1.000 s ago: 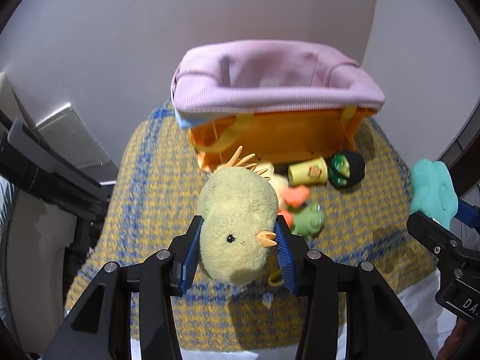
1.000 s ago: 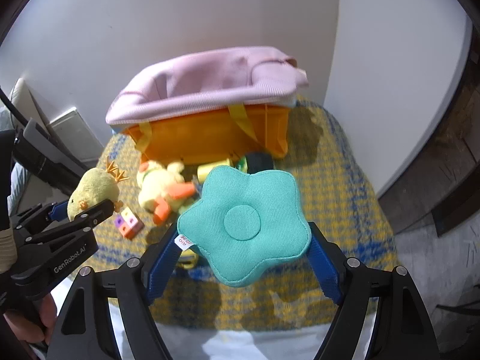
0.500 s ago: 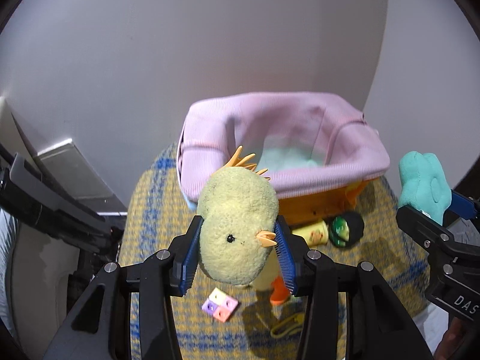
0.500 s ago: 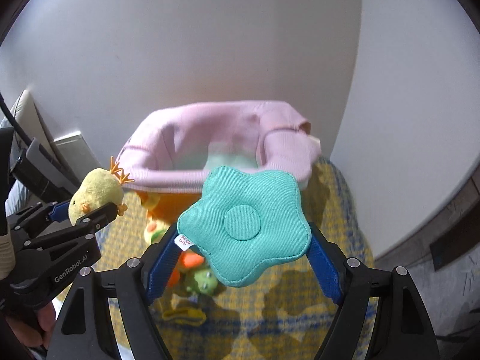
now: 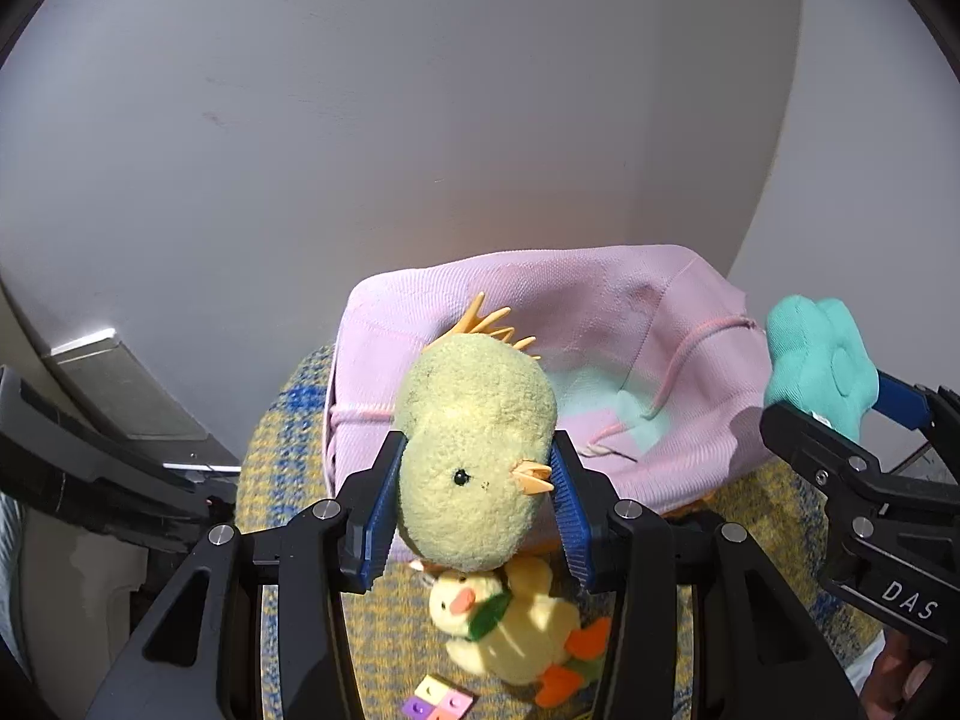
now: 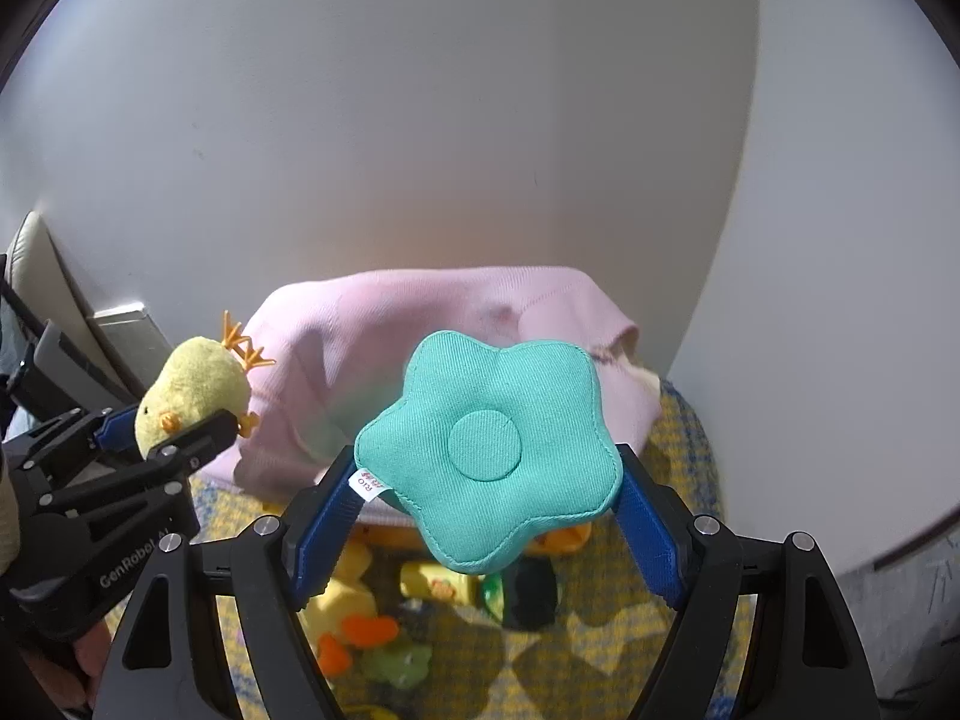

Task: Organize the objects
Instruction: 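Carry the chick and star cushion into the pink-lined basket and open both grippers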

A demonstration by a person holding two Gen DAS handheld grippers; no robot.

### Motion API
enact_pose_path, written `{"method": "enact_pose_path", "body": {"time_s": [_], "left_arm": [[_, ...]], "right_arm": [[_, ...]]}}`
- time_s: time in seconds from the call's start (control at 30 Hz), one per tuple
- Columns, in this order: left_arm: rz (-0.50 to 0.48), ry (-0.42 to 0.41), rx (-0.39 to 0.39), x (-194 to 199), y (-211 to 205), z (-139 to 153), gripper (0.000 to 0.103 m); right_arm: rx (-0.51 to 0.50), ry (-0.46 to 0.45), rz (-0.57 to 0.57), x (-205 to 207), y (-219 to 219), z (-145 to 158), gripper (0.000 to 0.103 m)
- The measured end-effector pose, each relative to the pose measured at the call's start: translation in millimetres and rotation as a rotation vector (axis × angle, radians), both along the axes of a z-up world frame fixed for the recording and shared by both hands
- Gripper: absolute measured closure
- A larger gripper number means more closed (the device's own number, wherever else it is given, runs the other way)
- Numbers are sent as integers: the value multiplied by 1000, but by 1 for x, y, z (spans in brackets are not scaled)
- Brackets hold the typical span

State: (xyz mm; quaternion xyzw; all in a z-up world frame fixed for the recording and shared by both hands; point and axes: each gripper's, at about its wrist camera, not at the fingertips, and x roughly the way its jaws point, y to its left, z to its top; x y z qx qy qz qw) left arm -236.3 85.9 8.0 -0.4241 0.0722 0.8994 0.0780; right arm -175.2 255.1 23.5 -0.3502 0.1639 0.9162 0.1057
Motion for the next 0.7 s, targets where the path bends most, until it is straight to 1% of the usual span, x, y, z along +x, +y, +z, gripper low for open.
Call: {"method": "enact_pose_path", "body": {"time_s": [0.3,0.43,0.47,0.5,0.6,0.63,0.67,0.7], "left_arm": [[-12,-6,26,-36,2,-7,57],[-16,-29,28,-44,4,-12,57],[-15,-32,29,-45,4,-13,53],[-13,-29,24,-44,4,-13,41],[18,3,-7,-40,0,-10,22],[22,6,-3,-39,-1,-9,19],[26,4,4,-39,-4,-8,13],[32,1,9,-39,-6,-8,10]], "right_arm": [[-22,-14,6,-42,15,-5,23],[-30,-22,21,-54,19,-7,21],[-28,-22,24,-56,19,-7,21],[-21,-24,26,-57,18,-6,19],[9,-25,18,-57,16,-3,12],[18,-25,10,-56,16,-2,9],[20,-27,4,-55,16,-2,7],[16,-29,-1,-53,17,-2,6]]}}
